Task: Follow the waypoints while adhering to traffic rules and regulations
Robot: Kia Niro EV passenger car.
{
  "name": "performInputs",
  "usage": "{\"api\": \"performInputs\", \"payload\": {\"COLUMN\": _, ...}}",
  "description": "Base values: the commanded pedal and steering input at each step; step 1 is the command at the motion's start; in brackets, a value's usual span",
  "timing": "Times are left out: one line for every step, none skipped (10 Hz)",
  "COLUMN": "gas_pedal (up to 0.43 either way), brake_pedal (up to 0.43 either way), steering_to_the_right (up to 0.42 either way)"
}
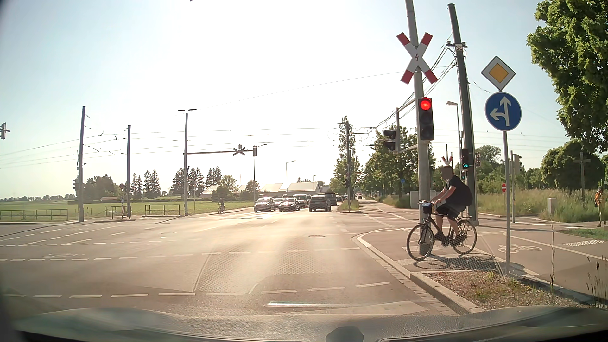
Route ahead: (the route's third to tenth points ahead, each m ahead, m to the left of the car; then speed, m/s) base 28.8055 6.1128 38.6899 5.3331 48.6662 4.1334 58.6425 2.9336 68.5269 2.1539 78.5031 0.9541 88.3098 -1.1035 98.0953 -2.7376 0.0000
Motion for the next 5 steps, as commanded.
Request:
{"api": "performInputs", "payload": {"gas_pedal": 0.000, "brake_pedal": 0.317, "steering_to_the_right": -0.022}}
{"api": "performInputs", "payload": {"gas_pedal": 0.000, "brake_pedal": 0.317, "steering_to_the_right": -0.022}}
{"api": "performInputs", "payload": {"gas_pedal": 0.000, "brake_pedal": 0.317, "steering_to_the_right": -0.021}}
{"api": "performInputs", "payload": {"gas_pedal": 0.000, "brake_pedal": 0.317, "steering_to_the_right": -0.021}}
{"api": "performInputs", "payload": {"gas_pedal": 0.000, "brake_pedal": 0.317, "steering_to_the_right": -0.022}}
